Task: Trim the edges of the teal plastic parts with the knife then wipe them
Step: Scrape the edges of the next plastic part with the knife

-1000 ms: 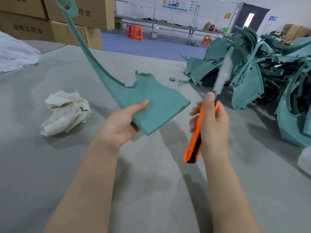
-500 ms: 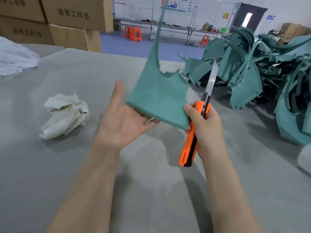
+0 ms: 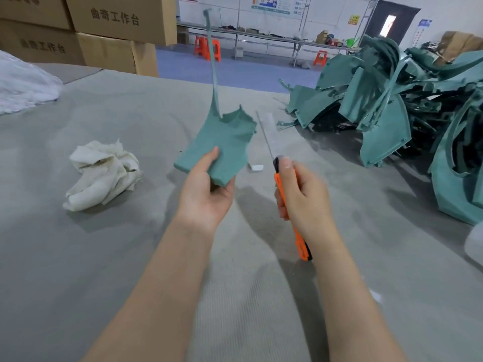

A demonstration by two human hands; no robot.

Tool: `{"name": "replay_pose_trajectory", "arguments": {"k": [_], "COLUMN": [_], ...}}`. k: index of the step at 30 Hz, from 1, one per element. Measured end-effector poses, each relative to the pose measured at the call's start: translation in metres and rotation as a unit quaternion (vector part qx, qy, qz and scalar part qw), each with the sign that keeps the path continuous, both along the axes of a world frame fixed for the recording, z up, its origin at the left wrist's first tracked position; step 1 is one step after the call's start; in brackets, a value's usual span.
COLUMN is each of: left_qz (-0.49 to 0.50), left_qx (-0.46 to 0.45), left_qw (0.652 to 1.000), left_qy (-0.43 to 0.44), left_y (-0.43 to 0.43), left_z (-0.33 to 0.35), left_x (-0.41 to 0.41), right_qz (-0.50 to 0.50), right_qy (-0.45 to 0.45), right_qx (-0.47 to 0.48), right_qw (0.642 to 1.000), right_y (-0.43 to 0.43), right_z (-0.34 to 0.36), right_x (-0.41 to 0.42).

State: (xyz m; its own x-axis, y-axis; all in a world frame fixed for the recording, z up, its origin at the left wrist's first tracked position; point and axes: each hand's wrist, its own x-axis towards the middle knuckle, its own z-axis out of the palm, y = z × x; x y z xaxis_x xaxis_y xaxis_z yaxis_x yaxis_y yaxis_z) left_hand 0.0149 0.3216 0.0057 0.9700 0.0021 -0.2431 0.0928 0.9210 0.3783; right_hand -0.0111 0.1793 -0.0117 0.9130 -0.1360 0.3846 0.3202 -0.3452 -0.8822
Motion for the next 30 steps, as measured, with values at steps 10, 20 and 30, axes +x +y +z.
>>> {"name": "replay_pose_trajectory", "arguments": {"k": [10, 20, 30], "left_qz": [-0.048, -0.041, -0.033], "left_qx": [-0.127, -0.158, -0.155], "left_qw": [0.991, 0.986, 0.987], "left_qy": [-0.004, 0.023, 0.007], "left_y": [0.003, 0.004, 0.005], "left_z": [0.009, 0.011, 0.018], "left_x": [-0.006, -0.008, -0.012], "right_qz": [0.046, 0.065, 0.123], "right_qy": [-0.019, -0.009, -0.014], "right_qx": [-0.125, -0.127, -0.176], "right_qw": [0.991, 0.990, 0.977], "right_y": [0.009, 0.011, 0.015], "right_z": [-0.005, -0.002, -0.004], "right_x": [-0.002, -0.006, -0.006]}}
